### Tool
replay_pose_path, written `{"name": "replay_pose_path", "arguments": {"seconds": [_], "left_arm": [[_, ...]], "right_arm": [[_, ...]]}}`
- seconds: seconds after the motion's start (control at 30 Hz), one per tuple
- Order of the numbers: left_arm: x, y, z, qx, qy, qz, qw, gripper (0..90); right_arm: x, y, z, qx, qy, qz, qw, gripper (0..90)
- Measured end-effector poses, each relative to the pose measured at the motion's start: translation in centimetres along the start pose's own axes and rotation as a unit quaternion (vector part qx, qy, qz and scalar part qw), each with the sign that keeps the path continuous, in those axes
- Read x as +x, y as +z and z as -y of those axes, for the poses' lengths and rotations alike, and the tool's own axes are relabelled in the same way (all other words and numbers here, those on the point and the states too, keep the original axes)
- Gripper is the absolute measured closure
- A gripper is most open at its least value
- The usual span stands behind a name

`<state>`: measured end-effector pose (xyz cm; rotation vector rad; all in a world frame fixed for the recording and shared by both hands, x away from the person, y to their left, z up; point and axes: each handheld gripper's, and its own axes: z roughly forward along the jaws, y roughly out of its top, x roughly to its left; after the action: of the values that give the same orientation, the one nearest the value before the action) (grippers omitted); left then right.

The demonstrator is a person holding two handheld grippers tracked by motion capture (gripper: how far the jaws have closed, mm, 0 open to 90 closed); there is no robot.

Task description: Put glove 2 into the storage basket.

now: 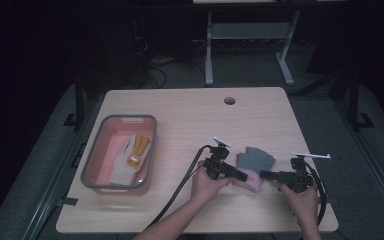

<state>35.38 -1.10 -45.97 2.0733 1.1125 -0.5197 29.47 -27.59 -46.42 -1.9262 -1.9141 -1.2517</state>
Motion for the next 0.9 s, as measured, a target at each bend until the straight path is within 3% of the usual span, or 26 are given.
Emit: {"name": "replay_pose_path", "arguments": {"seconds": [0.37,0.53,0.63,0.7,0.9], "left_arm": [[0.6,0.3,0.2,-0.007,-0.024,0.011,0.9996,47.3],[0.6,0.3,0.3,-0.002,-0.016,0.006,0.9999,49.4],[0.6,0.3,0.2,-0.004,-0.019,0.009,0.9998,49.7],[0.7,0.3,0.3,-0.003,-0.02,0.013,0.9997,49.8],[1.1,0.5,0.2,-0.008,-0.034,0.027,0.999,51.2]], "right_arm": [[-0.6,0.7,0.3,0.004,0.037,-0.017,0.9991,49.2],[-0.6,1.1,0.4,-0.002,0.045,-0.027,0.9986,52.4],[-0.7,1.2,0.4,-0.004,0.05,-0.032,0.9983,54.6],[-0.8,1.6,0.6,-0.008,0.06,-0.047,0.9971,57.8],[-0.7,2.0,0.5,-0.005,0.063,-0.051,0.9967,62.7]]}}
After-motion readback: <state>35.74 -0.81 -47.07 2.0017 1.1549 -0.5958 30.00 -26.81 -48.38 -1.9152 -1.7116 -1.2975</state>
